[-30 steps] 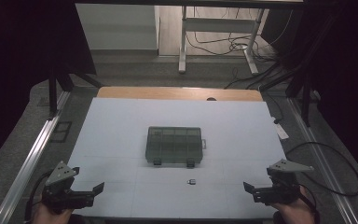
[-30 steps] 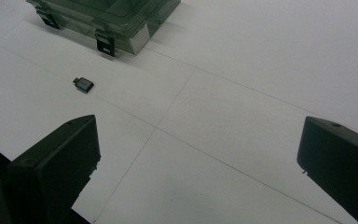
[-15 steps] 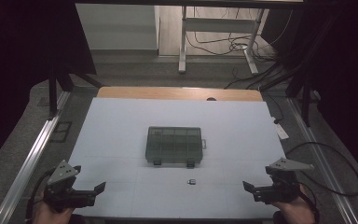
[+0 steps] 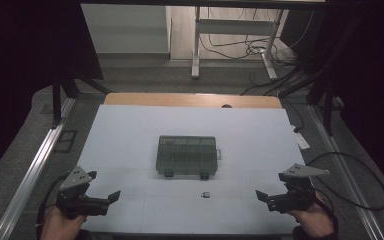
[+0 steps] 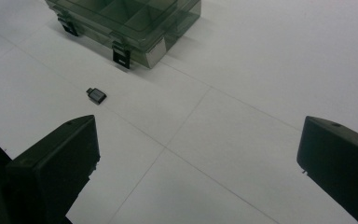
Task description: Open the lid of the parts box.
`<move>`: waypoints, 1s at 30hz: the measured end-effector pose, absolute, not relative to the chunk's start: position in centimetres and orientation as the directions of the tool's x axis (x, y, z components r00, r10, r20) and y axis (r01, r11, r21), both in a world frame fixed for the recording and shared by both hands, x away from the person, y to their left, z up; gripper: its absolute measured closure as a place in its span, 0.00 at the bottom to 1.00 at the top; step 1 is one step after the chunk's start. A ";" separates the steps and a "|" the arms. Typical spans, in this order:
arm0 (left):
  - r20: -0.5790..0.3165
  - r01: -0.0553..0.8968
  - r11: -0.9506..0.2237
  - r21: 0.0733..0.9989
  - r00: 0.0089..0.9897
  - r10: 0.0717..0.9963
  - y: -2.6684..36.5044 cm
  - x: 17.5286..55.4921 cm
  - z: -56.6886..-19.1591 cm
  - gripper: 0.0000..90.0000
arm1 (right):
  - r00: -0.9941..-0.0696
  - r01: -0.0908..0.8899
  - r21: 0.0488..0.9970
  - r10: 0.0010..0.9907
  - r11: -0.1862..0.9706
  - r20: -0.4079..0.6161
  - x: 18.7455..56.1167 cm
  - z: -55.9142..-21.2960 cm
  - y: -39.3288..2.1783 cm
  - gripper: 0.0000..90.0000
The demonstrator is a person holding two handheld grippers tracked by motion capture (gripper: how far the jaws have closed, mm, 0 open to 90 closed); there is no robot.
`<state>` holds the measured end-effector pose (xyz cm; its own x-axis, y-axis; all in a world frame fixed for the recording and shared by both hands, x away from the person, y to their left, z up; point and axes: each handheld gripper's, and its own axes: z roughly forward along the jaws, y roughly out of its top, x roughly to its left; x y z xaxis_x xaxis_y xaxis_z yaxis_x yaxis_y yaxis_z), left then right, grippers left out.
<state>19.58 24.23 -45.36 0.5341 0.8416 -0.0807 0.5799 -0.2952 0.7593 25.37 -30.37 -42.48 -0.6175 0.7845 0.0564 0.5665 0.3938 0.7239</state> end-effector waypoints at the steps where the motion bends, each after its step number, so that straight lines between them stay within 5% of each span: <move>1: -0.081 0.580 -0.295 0.759 0.534 0.842 24.2 19.6 -45.4 0.00 | -0.625 0.561 0.724 0.779 0.402 0.051 25.5 -42.5 -30.3 0.00; 15: -0.164 0.555 -0.227 0.800 0.566 0.808 23.9 21.7 -45.3 0.00 | -0.670 0.551 0.722 0.737 0.419 0.084 27.1 -42.6 -28.9 0.00; 30: -0.159 0.570 -0.269 0.776 0.590 0.792 22.4 24.4 -45.4 0.00 | -0.714 0.517 0.733 0.695 0.443 0.083 29.3 -42.4 -26.2 0.00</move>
<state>24.38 22.42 -45.42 0.5900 0.7915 -0.1594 0.5702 -0.2687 0.7763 29.31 -26.16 -42.44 -0.7139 0.6953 0.0830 0.5167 0.4431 0.7326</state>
